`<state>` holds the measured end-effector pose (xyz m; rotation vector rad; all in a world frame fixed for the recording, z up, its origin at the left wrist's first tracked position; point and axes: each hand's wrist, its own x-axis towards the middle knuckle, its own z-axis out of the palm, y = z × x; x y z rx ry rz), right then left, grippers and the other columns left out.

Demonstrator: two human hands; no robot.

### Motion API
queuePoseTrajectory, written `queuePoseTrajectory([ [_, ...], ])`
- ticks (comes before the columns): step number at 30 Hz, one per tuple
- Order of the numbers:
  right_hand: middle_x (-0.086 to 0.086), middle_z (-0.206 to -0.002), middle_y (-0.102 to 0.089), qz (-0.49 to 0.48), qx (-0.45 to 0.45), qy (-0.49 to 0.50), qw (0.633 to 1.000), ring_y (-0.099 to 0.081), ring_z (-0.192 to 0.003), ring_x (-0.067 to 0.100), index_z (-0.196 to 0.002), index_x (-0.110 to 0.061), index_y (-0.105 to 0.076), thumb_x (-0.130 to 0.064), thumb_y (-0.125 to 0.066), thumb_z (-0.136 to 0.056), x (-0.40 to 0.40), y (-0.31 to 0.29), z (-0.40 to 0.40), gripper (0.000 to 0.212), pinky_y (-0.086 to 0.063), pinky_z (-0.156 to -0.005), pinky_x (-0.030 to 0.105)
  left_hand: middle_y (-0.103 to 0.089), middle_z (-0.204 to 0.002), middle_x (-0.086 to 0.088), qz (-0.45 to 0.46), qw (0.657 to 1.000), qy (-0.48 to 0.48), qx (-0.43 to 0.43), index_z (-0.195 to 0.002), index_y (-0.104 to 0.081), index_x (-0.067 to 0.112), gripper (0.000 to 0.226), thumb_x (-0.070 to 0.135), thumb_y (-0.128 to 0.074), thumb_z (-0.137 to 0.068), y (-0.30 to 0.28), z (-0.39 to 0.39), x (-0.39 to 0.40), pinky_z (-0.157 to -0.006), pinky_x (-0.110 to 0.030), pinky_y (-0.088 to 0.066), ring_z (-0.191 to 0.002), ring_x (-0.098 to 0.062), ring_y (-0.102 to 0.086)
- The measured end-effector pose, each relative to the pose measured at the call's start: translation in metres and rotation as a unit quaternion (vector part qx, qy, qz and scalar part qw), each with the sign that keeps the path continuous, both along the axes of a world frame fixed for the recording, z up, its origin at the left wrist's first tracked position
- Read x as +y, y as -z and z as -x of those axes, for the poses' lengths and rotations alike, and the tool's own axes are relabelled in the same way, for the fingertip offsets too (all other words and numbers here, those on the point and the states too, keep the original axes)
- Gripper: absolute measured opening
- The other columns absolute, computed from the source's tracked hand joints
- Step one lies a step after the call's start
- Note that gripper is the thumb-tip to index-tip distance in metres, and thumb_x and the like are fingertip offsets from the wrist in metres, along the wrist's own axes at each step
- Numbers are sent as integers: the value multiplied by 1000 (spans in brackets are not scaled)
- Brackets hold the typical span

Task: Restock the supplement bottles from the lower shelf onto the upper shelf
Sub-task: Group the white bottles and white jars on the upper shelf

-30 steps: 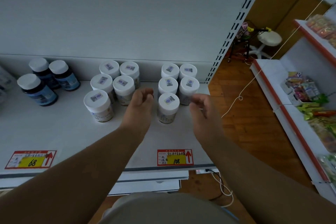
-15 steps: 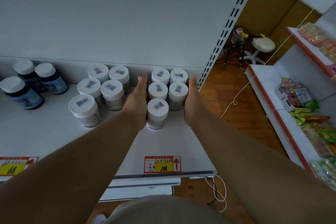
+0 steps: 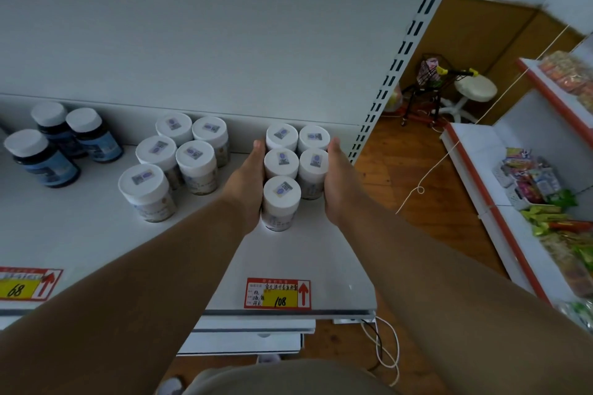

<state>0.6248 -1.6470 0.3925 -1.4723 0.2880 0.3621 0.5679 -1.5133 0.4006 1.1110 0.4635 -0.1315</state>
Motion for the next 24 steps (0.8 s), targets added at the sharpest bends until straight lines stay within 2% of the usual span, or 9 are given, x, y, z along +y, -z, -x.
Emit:
queuePoseTrajectory([
  [5, -5, -141, -51, 43, -20, -3, 999, -48, -128, 16, -144, -30, -46, -52, -35, -101, 2, -2, 2, 49, -34, -113, 41, -73, -116, -4, 0, 1000, 8, 2, -125, -66, 24, 49, 56, -38, -101, -1, 2, 2, -102, -43, -49, -109, -22, -69],
  [8, -4, -137, -55, 53, -28, 1, 998, -50, -126, 17, -139, -27, -50, -50, -36, -101, 2, -5, 5, 46, -35, -112, 43, -73, -117, -1, -27, 1000, 7, 8, -128, -64, 27, 46, 57, -48, -97, -7, 3, 3, -100, -43, -50, -109, -21, -69],
  [11, -9, -105, -59, 97, -81, -11, 992, -55, -101, 12, -117, -30, -50, -44, -36, -102, -4, -10, 11, 25, -42, -99, 40, -68, -126, 6, -59, 998, -17, 21, -137, -55, 37, 69, 68, -60, -76, 9, 1, 14, -103, -42, -47, -117, -17, -65],
  [13, -11, -90, -51, 131, -136, -3, 982, -49, -85, 8, -116, -24, -48, -36, -38, -103, -12, -14, 19, 20, -41, -83, 34, -60, -136, 11, -90, 995, -44, 17, -139, -54, 35, 73, 71, -60, -76, 15, 3, 20, -111, -42, -38, -128, -13, -55],
  [14, -9, -91, -49, 147, -159, -1, 976, -48, -86, 10, -118, -21, -48, -32, -39, -103, -15, -13, 24, 20, -39, -80, 31, -56, -140, 10, -105, 993, -59, 7, -138, -53, 33, 68, 65, -59, -79, 12, 8, 21, -113, -41, -36, -130, -13, -51],
  [16, -7, -105, -51, 187, -194, -3, 963, -48, -98, 10, -127, -17, -47, -32, -42, -102, -21, -9, 35, 29, -40, -84, 27, -56, -139, 3, -118, 990, -73, -14, -125, -57, 32, 49, 52, -57, -80, -4, 22, 16, -110, -42, -40, -129, -18, -52],
  [19, -1, -122, -53, 250, -241, -17, 938, -51, -109, 10, -132, -16, -47, -34, -44, -100, -26, 5, 53, 37, -44, -94, 31, -64, -111, 12, -216, 974, -70, -16, -103, -60, 40, 17, 36, -55, -87, -17, 45, 7, -90, -33, -48, -104, -14, -62],
  [21, -2, -126, -51, 294, -259, -25, 920, -51, -112, 11, -133, -18, -45, -34, -47, -100, -27, 8, 60, 37, -48, -95, 34, -65, -106, 16, -317, 946, -61, -24, -109, -60, 38, 18, 27, -54, -96, -24, 55, 4, -80, -28, -47, -97, -10, -62],
  [24, -3, -133, -48, 352, -292, -46, 888, -50, -117, 12, -136, -22, -42, -31, -53, -98, -29, 8, 58, 40, -50, -99, 37, -62, -115, 13, -439, 895, -36, -70, -120, -60, 33, 29, 17, -51, -97, -30, 49, 11, -75, -15, -42, -91, 2, -58],
])
